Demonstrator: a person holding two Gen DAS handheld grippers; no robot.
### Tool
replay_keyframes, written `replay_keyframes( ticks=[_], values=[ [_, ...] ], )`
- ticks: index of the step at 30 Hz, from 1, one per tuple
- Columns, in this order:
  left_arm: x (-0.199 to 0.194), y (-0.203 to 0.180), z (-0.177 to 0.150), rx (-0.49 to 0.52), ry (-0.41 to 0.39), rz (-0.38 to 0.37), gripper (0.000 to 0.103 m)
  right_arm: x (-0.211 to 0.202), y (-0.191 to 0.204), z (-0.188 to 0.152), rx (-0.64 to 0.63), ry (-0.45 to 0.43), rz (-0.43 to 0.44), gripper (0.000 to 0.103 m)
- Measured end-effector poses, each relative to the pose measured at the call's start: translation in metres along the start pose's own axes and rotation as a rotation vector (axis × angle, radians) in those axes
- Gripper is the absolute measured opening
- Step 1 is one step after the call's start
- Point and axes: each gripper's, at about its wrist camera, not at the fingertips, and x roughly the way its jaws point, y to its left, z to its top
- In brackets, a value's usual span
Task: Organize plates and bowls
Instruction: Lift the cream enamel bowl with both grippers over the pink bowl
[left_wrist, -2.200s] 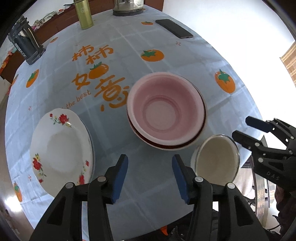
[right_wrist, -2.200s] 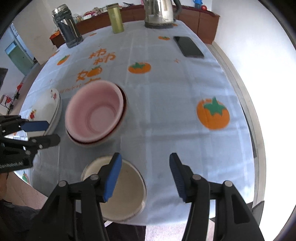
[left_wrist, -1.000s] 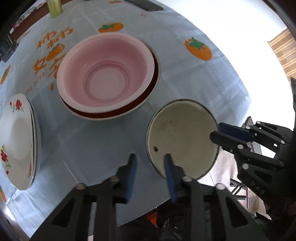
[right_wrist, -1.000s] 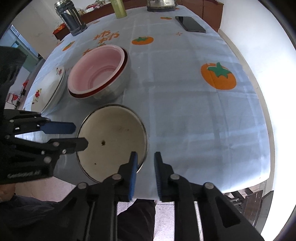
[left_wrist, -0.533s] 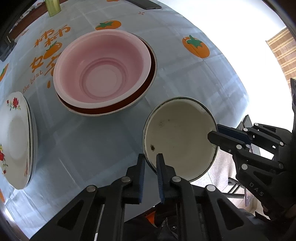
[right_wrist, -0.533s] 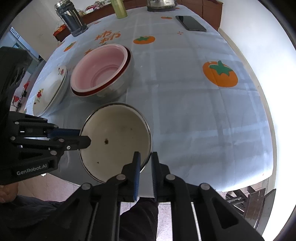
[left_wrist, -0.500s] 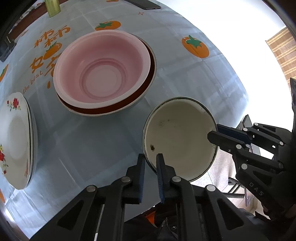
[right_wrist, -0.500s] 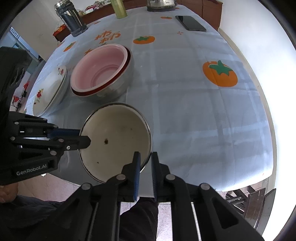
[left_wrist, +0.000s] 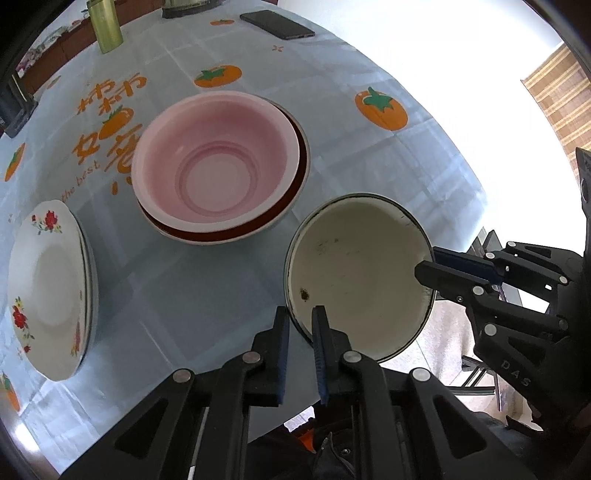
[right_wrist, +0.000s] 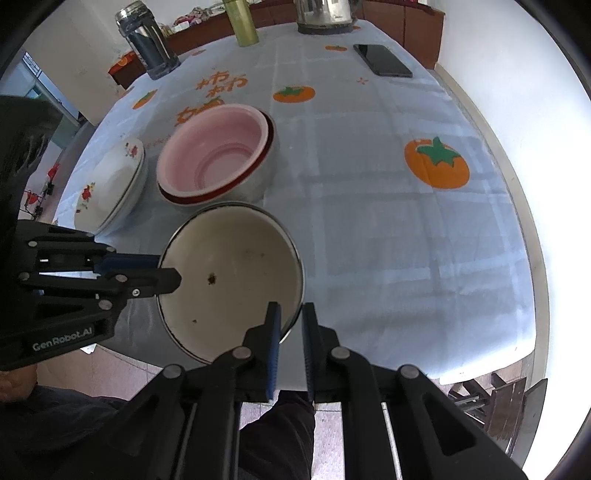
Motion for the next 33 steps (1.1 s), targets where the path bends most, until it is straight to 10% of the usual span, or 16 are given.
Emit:
replay_keyframes(
  ticks=[33],
  values=[
    [-0.044,0.028,0.002,0.008,-0.093,0.044,0.014,-0.026,0.039,0.034,-0.068,-0.068,0.009,0.011]
  ],
)
